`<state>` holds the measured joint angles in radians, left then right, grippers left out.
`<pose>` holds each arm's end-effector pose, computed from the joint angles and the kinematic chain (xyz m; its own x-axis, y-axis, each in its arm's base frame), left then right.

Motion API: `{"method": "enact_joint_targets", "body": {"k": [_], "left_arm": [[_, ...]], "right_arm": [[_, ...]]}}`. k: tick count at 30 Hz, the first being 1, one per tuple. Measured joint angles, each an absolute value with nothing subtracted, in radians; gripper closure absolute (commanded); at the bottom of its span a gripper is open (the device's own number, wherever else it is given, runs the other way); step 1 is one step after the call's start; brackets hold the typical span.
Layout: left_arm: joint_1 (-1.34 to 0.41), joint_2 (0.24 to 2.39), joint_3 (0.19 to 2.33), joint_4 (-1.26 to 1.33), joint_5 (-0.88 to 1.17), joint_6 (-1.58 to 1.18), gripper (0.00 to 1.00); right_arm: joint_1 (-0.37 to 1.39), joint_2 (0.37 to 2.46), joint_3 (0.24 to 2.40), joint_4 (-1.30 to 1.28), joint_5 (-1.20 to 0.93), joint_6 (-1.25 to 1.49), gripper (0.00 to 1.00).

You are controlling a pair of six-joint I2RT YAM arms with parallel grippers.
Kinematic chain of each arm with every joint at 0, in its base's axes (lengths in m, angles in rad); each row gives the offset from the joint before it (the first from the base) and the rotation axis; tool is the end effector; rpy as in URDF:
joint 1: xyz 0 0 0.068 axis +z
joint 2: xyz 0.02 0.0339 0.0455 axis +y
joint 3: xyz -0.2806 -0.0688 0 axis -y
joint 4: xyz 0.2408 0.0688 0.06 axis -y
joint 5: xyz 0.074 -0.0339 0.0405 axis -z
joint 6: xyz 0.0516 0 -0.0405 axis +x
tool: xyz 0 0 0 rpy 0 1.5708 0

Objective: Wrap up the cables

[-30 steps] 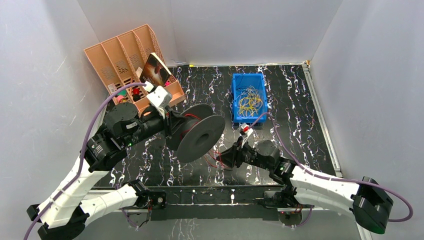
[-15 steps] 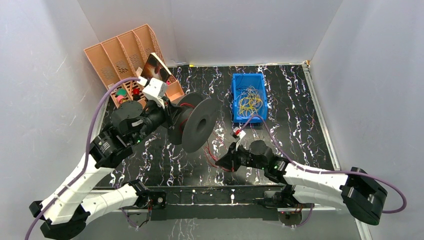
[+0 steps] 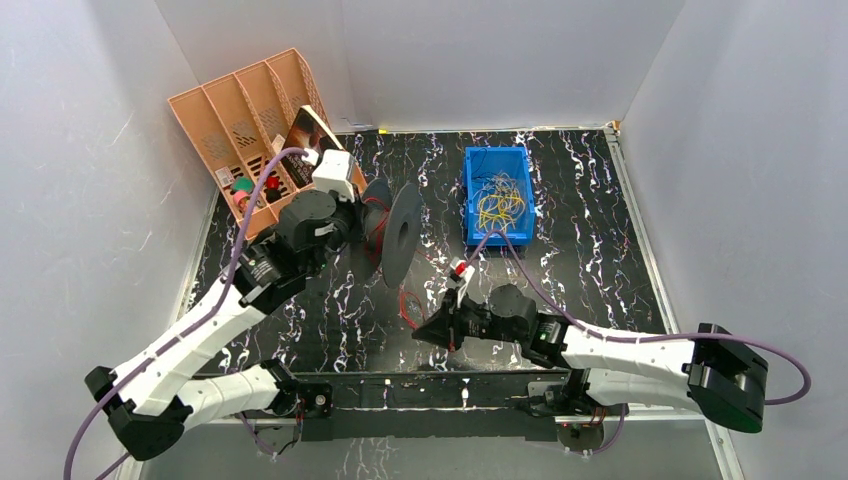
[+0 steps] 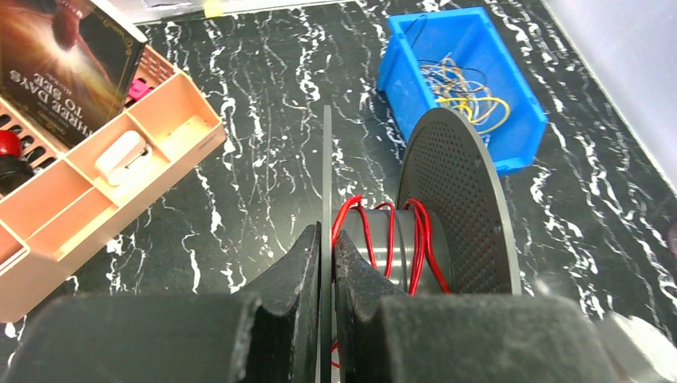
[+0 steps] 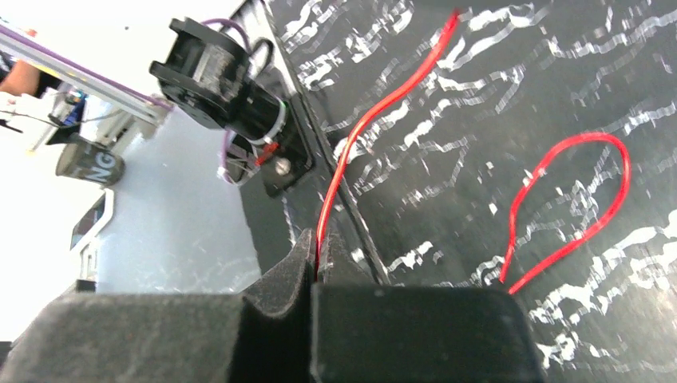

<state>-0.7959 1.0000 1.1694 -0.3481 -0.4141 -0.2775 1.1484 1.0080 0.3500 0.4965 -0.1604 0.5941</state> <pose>0.1652 -0.1390 0.4278 -0.2229 -0.1308 -0.9660 0.3286 0.9229 -0.2008 0.0830 0.2048 0.2309 -0.5948 0.0245 -0.8035 -0.7628 0.2983 0.5738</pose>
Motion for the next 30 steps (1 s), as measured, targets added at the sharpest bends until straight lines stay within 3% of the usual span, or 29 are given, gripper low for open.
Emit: {"method": "enact_joint_targets", "body": {"k": [14, 30], "left_arm": [[-0.82, 1.086, 1.084, -0.323, -0.551, -0.241, 1.0], [-0.934, 1.065, 0.999, -0.375, -0.576, -0.157, 1.0]], "right_arm": [[1.226, 1.05, 0.685, 0.315, -0.113, 0.54, 1.0], [1.224, 1.194, 1.102, -0.141, 0.075, 0.389, 0.98]]}}
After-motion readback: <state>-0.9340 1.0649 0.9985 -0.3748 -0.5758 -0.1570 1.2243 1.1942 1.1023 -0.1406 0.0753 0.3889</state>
